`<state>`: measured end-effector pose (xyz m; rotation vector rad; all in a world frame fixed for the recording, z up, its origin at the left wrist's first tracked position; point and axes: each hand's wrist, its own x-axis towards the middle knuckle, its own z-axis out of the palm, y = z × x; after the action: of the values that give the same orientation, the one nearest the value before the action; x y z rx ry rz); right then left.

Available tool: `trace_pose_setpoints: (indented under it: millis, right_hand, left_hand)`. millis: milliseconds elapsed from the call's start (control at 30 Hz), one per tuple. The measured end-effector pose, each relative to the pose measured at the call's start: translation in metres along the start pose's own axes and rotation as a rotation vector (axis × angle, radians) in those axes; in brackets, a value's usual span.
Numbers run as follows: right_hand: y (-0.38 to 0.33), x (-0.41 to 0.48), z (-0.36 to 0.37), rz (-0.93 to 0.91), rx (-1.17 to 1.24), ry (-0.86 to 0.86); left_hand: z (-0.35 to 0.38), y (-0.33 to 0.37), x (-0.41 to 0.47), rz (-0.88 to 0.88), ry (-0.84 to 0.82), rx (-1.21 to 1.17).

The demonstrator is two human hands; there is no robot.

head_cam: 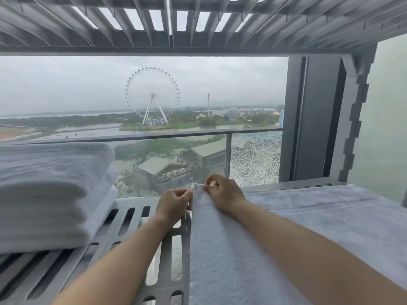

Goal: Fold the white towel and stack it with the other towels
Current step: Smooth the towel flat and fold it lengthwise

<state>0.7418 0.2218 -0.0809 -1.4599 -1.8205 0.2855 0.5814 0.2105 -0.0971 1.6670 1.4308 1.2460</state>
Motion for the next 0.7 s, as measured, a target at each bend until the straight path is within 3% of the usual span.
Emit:
trace_pose_setpoints:
  millis: [133, 200, 333, 700]
  right_hand:
    - [0.0, -0.001, 0.003, -0.04, 0.006, 0.008]
    - [0.001, -0.002, 0.004, -0.053, 0.014, 0.022]
    - [0.009, -0.001, -0.003, -0.107, -0.015, -0.012]
    - [0.076, -0.006, -0.074, -0.116, -0.377, -0.241]
  left_hand:
    - [-0.002, 0.002, -0.001, -0.006, -0.109, -0.128]
    - [-0.002, 0.0, -0.002, 0.068, -0.136, -0.028]
    - [0.003, 0.003, -0.003, 0.134, -0.086, 0.153]
    - [0.007, 0.005, -0.01, 0.219, 0.057, 0.375]
